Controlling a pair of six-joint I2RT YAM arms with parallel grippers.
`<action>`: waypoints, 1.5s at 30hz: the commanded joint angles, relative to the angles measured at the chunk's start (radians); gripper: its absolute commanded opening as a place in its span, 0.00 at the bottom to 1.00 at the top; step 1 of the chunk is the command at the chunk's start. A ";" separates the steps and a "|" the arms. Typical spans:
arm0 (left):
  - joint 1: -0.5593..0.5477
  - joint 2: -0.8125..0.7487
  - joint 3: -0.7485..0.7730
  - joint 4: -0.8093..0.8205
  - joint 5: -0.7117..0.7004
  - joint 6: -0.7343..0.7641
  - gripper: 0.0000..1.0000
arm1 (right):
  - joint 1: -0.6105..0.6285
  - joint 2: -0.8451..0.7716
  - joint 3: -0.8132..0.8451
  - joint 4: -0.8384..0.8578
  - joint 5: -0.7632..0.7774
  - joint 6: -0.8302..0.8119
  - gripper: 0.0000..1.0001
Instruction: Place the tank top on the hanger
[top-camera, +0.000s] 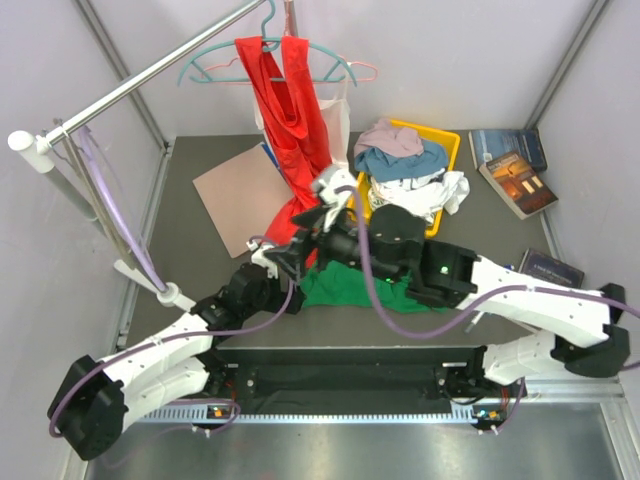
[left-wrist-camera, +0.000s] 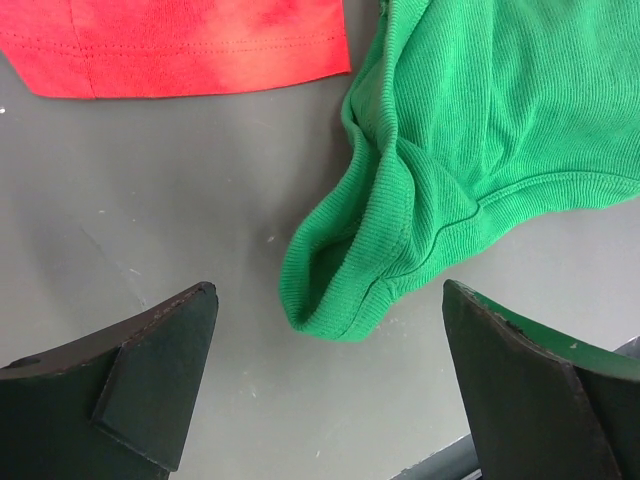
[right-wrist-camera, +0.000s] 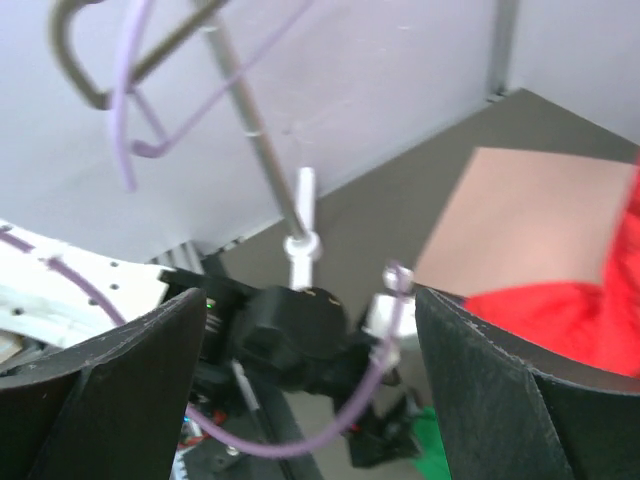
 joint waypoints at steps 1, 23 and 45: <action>0.000 -0.001 -0.004 0.004 -0.021 0.013 0.99 | 0.105 0.146 0.160 0.127 -0.035 -0.049 0.85; 0.000 -0.094 -0.036 -0.004 -0.066 -0.013 0.99 | 0.252 0.608 0.561 0.259 0.134 -0.115 0.85; 0.000 -0.102 -0.041 -0.004 -0.075 -0.018 0.99 | 0.255 0.788 0.833 0.000 0.437 -0.155 0.83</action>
